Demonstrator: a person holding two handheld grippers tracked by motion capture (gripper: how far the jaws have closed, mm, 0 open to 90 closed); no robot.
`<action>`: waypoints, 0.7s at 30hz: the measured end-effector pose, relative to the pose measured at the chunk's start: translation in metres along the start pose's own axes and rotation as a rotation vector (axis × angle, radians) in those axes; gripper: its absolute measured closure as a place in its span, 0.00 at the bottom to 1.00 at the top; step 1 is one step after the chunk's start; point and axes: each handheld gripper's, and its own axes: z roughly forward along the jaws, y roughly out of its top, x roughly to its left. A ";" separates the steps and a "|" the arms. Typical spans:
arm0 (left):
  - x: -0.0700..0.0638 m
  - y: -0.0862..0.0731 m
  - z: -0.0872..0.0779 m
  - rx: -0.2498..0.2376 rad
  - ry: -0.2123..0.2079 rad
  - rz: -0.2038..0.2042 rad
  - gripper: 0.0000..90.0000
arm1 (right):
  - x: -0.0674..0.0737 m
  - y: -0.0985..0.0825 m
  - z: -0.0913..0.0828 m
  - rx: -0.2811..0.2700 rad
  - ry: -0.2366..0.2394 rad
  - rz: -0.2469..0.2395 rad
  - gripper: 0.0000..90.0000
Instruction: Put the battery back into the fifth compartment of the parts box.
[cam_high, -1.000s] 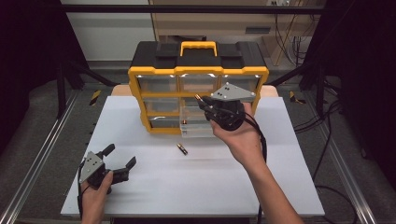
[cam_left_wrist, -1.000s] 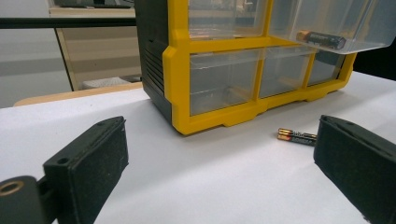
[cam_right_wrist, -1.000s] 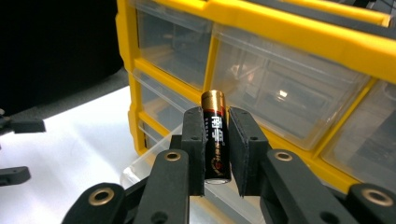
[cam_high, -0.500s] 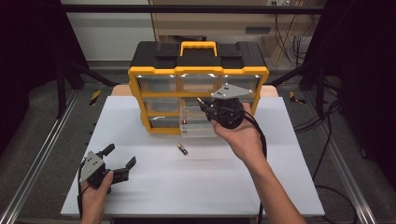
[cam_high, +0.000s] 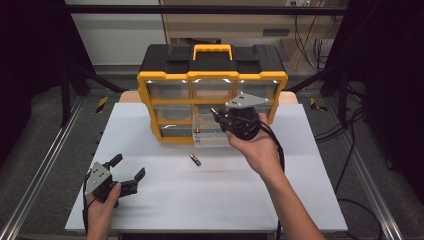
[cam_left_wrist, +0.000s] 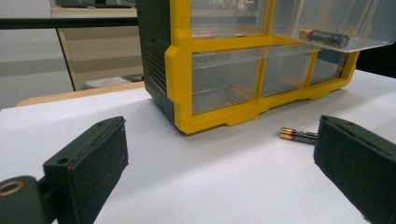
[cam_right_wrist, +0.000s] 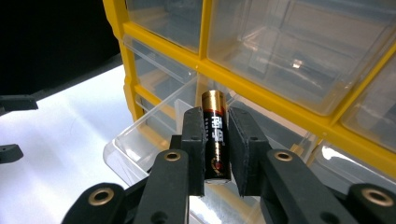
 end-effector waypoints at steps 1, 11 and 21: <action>0.000 0.000 0.000 0.000 0.000 0.000 0.03 | 0.000 -0.001 0.001 0.001 0.002 0.004 0.85; 0.000 -0.001 0.000 0.000 -0.002 -0.009 0.03 | -0.001 -0.009 0.012 0.019 -0.008 0.018 0.85; 0.000 0.000 0.000 0.000 -0.003 -0.005 0.03 | 0.005 -0.004 0.003 -0.061 -0.039 0.004 0.52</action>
